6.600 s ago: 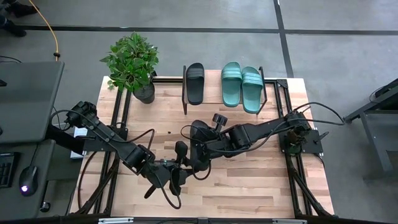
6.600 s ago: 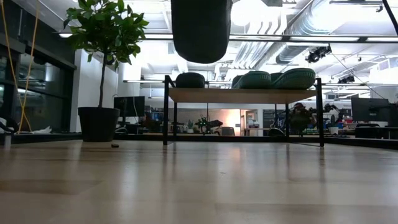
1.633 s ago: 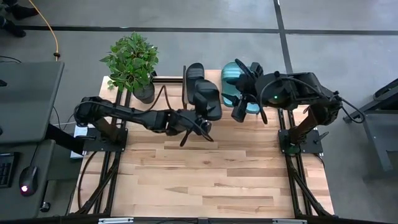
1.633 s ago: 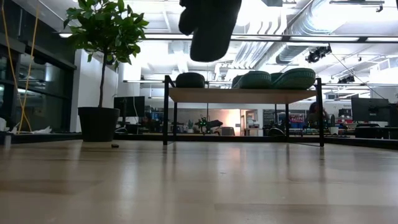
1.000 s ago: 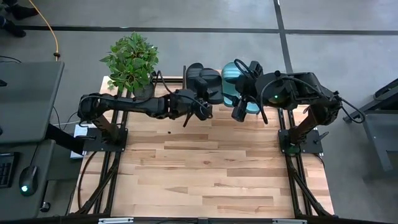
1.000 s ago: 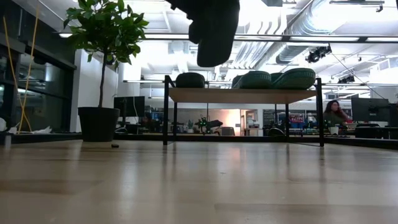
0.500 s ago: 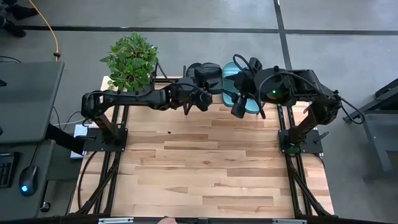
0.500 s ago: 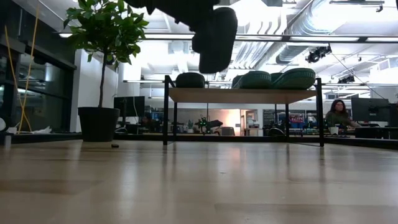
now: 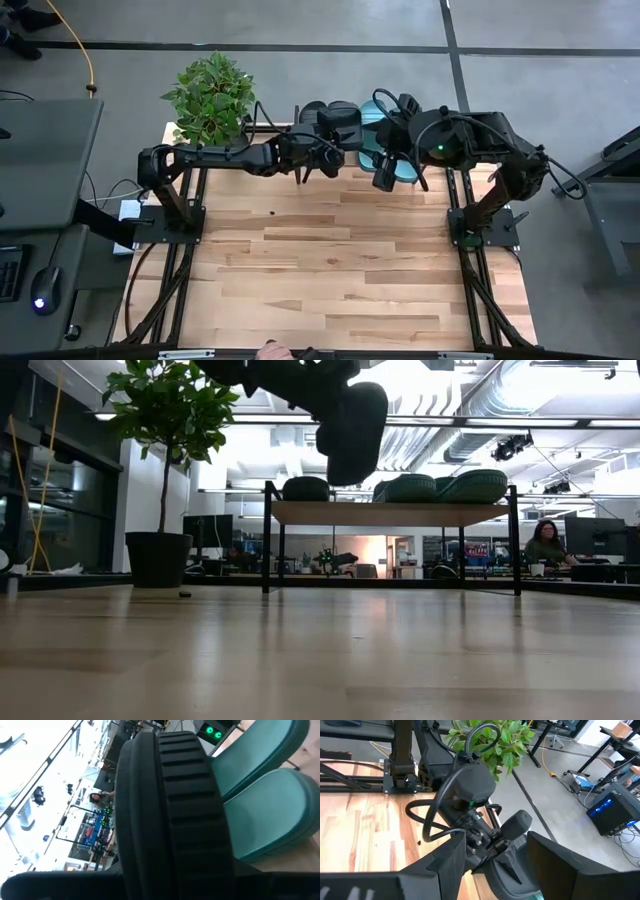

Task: Pick and place slides into the shelf
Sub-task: Put the black slide on the shelf

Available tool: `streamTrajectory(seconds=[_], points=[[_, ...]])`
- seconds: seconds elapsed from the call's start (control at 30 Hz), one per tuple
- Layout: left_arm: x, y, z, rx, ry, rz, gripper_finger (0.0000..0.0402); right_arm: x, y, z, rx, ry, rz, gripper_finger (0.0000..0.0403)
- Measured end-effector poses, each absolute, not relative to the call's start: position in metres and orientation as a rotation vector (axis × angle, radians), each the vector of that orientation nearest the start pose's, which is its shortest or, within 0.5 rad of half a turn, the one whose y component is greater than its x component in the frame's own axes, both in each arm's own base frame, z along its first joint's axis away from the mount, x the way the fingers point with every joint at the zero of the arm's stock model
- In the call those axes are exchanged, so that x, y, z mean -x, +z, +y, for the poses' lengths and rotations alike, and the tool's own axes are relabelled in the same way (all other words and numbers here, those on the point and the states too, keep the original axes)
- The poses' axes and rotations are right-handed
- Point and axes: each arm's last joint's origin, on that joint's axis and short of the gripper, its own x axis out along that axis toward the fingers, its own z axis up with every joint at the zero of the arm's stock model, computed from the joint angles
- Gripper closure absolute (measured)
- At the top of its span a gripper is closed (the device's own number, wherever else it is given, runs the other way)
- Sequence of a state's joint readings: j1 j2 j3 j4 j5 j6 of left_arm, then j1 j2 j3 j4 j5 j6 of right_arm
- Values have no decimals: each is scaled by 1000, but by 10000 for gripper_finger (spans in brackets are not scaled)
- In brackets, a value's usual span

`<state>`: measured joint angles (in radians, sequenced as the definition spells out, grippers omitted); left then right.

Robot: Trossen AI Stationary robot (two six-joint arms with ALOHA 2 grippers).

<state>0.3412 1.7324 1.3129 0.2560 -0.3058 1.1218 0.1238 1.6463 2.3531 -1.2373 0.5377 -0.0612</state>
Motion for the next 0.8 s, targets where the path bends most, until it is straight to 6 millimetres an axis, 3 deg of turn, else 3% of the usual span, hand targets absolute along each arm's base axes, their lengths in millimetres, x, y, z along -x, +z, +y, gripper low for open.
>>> streamTrajectory(seconds=[0.4, 0.8], points=[[-380, 301, 145, -1075, 483, 511, 319, -266, 523, 18, 230, -390, 532, 201], [-373, 296, 169, -1005, 506, 516, 318, -267, 523, 20, 212, -326, 536, 201]])
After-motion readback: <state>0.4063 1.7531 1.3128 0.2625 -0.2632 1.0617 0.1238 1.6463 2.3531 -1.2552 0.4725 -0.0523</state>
